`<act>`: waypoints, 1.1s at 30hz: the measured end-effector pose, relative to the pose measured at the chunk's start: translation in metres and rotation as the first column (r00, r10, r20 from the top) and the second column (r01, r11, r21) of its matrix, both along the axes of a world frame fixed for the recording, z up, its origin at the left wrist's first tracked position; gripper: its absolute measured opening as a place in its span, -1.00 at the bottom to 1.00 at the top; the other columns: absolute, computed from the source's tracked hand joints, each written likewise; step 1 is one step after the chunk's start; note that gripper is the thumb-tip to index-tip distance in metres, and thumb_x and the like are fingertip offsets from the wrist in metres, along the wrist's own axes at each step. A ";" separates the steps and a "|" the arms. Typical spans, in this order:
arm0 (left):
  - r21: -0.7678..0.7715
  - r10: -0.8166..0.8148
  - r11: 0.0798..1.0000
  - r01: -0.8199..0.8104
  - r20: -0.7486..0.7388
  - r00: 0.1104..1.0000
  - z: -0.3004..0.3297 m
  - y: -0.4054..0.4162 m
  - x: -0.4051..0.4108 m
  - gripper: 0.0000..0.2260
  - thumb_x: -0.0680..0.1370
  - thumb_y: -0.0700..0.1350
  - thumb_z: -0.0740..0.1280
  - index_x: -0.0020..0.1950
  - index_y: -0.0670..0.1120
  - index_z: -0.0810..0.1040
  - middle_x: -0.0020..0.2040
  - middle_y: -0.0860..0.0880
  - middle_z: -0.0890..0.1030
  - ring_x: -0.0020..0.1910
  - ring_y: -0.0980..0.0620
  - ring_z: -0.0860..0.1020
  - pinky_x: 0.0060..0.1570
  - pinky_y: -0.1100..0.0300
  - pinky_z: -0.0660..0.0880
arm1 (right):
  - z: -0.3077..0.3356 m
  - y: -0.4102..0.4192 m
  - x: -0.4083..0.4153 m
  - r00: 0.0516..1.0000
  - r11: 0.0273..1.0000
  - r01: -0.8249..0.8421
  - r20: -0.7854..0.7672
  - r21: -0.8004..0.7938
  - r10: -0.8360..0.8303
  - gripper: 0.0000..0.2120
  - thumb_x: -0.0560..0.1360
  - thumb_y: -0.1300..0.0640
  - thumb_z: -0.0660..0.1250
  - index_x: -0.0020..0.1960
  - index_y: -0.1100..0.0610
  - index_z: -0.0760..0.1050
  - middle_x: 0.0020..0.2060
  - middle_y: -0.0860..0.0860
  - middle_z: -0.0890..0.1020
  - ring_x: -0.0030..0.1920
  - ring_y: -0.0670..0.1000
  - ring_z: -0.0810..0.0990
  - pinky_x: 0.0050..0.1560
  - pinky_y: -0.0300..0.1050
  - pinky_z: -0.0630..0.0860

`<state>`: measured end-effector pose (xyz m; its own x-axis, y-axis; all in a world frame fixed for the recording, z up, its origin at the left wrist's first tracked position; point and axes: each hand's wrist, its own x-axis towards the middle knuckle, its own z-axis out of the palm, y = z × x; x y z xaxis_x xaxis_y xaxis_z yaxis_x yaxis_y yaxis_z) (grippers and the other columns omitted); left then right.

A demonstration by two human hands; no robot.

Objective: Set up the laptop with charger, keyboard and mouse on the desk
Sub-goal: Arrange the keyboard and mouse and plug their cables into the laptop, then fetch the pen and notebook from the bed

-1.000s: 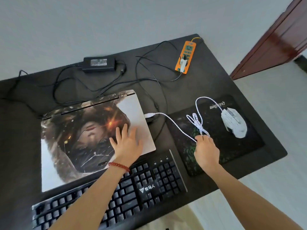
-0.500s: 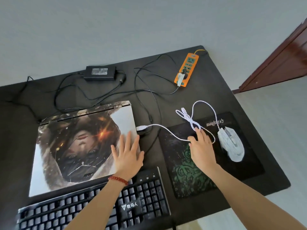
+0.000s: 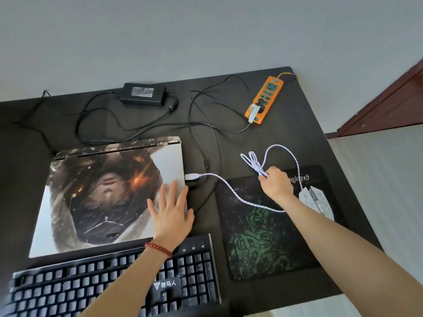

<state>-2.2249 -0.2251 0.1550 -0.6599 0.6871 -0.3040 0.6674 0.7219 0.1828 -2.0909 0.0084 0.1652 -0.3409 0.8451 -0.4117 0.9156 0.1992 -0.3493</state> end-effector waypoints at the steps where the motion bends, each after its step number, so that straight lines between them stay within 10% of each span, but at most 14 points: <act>1: 0.022 0.005 1.000 -0.005 -0.010 1.000 0.003 0.007 0.002 -0.46 0.55 0.06 0.15 0.50 0.08 0.05 0.55 -0.01 -0.04 0.52 -0.09 -0.14 0.42 -0.24 -0.16 | 0.002 0.006 -0.008 0.985 0.990 0.108 -0.127 -0.093 -0.120 -0.77 0.52 0.11 0.24 0.00 0.29 0.49 -0.08 0.22 0.61 -0.10 0.26 0.61 -0.12 0.02 0.54; 3: 0.099 -0.125 0.986 0.131 -0.064 0.990 0.010 0.027 0.006 -0.47 0.50 0.01 0.26 0.45 0.02 0.23 0.51 -0.08 0.17 0.50 -0.12 0.10 0.39 -0.25 0.05 | 0.010 0.025 -0.023 0.810 0.882 0.335 -0.377 -0.331 -0.450 -0.83 0.50 0.19 0.25 -0.15 0.28 0.53 -0.23 0.17 0.58 -0.33 0.12 0.57 -0.31 -0.08 0.58; 5: 0.151 -0.379 0.900 0.408 -0.188 0.906 0.013 0.049 0.015 -0.49 0.40 -0.01 0.41 0.34 0.01 0.44 0.38 -0.08 0.43 0.36 -0.09 0.40 0.25 -0.22 0.36 | 0.023 0.048 -0.035 0.421 0.659 0.432 -0.508 -0.616 -0.751 -0.83 0.49 0.26 0.26 -0.28 0.22 0.46 -0.23 0.11 0.51 -0.32 0.01 0.49 -0.41 -0.26 0.54; 8: 0.081 -0.608 0.765 0.639 -0.235 0.758 0.009 0.080 0.030 -0.52 0.44 0.07 0.34 0.35 0.05 0.42 0.37 -0.01 0.45 0.34 -0.02 0.43 0.21 -0.18 0.42 | 0.037 0.084 -0.040 -0.176 0.348 0.243 -0.394 -0.905 -0.902 -0.90 0.51 0.26 0.26 -0.19 0.20 0.45 -0.13 0.08 0.51 -0.20 0.01 0.55 -0.21 -0.23 0.60; 10: -0.010 -0.657 0.746 0.666 -0.176 0.733 -0.001 0.094 0.034 -0.53 0.55 0.08 0.17 0.45 0.03 0.25 0.48 -0.01 0.28 0.46 -0.04 0.25 0.35 -0.28 0.18 | 0.037 0.103 -0.037 -0.326 0.288 0.087 -0.300 -0.954 -0.896 -0.96 0.54 0.23 0.25 -0.07 0.20 0.46 -0.11 0.09 0.53 -0.18 0.01 0.58 -0.28 -0.25 0.60; 14: -0.131 -0.633 0.773 0.621 -0.114 0.765 -0.021 0.117 0.028 -0.52 0.64 0.07 -0.13 0.52 -0.02 -0.15 0.55 0.01 -0.09 0.53 -0.06 -0.15 0.29 -0.25 -0.45 | 0.025 0.128 -0.032 -0.093 0.348 0.135 -0.361 -0.928 -0.928 -0.79 0.57 0.17 0.21 0.17 0.21 0.42 -0.02 0.08 0.49 0.00 0.02 0.54 -0.04 -0.21 0.55; 17: -0.154 -0.524 0.851 0.503 -0.178 0.833 -0.022 0.138 0.019 -0.49 0.62 0.13 -0.17 0.52 -0.05 -0.16 0.55 0.03 -0.09 0.52 -0.07 -0.19 0.29 -0.28 -0.45 | 0.012 0.119 -0.027 0.482 0.698 0.395 -0.512 -0.597 -0.711 -0.85 0.57 0.20 0.12 -0.02 0.17 0.47 0.01 0.10 0.44 0.07 0.08 0.45 0.16 -0.08 0.41; 20: -0.187 -0.423 0.902 0.389 -0.196 0.885 -0.022 0.160 0.013 -0.46 0.61 0.16 -0.17 0.52 -0.07 -0.14 0.55 -0.01 -0.11 0.52 -0.08 -0.19 0.33 -0.30 -0.36 | -0.008 0.093 -0.011 0.900 0.995 0.096 -0.425 -0.015 -0.093 -0.67 0.59 0.19 0.09 0.31 0.22 0.42 0.30 0.13 0.44 0.35 0.10 0.36 0.35 -0.09 0.25; 24: -0.203 -0.380 0.913 0.353 -0.114 0.918 -0.013 0.172 0.012 -0.45 0.60 0.17 -0.12 0.52 -0.06 -0.10 0.55 -0.06 -0.15 0.52 -0.10 -0.20 0.38 -0.30 -0.24 | -0.022 0.063 0.003 0.945 0.945 -0.314 -0.063 0.090 0.320 -0.53 0.62 0.09 0.03 0.50 0.13 0.07 0.52 0.15 0.06 0.52 0.13 -0.03 0.49 0.03 0.01; 33: 0.296 -0.342 0.919 0.260 0.272 0.900 0.051 0.105 0.047 -0.64 0.59 -0.05 0.17 0.36 -0.10 0.39 0.37 -0.07 0.39 0.32 -0.05 0.39 0.32 0.02 0.33 | 0.053 -0.057 0.063 0.883 0.978 0.122 -0.433 -0.167 -0.184 -0.68 0.60 0.15 0.09 0.31 0.12 0.41 0.16 0.05 0.59 0.18 0.04 0.53 0.19 -0.12 0.41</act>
<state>-2.1774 -0.1203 0.2062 -0.3086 0.9165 -0.2545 0.7237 0.3999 0.5624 -2.0282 -0.0487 0.2182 -0.3848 0.8506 -0.3583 0.6738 -0.0064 -0.7389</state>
